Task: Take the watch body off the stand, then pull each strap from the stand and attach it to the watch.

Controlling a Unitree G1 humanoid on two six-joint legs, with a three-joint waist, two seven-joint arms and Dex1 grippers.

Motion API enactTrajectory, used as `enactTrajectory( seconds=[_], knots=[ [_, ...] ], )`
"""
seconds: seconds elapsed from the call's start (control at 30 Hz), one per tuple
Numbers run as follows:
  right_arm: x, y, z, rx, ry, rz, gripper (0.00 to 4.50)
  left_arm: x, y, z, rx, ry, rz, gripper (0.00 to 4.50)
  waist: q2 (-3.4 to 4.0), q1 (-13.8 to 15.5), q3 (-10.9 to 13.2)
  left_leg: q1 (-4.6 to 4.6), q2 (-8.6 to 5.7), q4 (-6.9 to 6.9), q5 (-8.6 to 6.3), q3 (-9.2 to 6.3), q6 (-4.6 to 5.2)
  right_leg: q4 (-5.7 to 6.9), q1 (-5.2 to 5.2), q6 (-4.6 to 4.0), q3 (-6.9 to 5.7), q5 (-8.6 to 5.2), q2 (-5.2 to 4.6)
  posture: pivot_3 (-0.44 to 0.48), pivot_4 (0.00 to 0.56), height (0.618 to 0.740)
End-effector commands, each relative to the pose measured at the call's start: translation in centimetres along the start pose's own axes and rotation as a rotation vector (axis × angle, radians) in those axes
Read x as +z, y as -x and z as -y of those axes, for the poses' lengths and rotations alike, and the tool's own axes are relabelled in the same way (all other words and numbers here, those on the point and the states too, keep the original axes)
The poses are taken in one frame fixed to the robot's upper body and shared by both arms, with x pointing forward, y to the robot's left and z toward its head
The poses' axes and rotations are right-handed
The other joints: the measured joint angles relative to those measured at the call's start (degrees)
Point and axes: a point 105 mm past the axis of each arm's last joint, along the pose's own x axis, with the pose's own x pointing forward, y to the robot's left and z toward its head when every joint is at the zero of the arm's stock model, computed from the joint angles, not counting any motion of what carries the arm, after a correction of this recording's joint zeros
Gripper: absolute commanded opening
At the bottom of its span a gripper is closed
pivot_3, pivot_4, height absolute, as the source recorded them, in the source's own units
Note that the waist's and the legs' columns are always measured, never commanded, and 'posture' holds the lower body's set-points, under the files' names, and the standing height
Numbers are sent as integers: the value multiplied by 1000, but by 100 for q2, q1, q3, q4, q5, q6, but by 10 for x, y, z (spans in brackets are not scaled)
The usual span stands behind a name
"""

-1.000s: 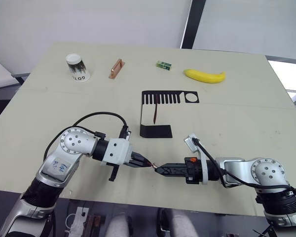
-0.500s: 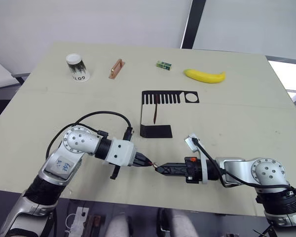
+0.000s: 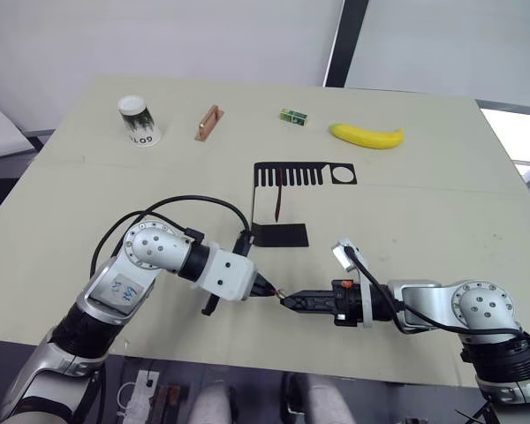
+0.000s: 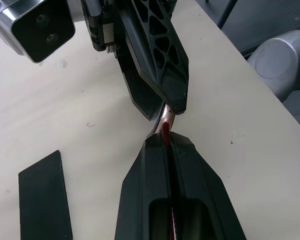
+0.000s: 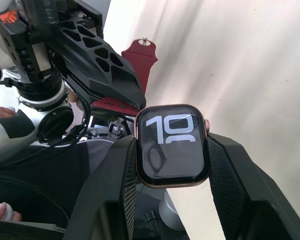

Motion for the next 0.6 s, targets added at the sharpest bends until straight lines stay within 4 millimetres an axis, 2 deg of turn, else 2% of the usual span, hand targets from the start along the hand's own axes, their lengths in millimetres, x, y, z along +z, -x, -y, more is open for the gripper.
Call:
enactTrajectory(
  seconds=[0.03, 0.6],
  knots=[
    [-2, -8, -30, 159, 22, -27, 1533, 9, -6, 0, -12, -63, 1, 0, 0, 1, 0, 0, 0, 0, 0, 0, 0, 0, 0, 0, 0, 0, 0, 0, 150, 740],
    [-4, -11, -33, 161, 19, -30, 1533, -6, -17, 5, -6, -91, -53, 0, 0, 2, 0, 0, 0, 0, 0, 0, 1, 0, 0, 0, 0, 0, -1, 0, 150, 740]
  ],
)
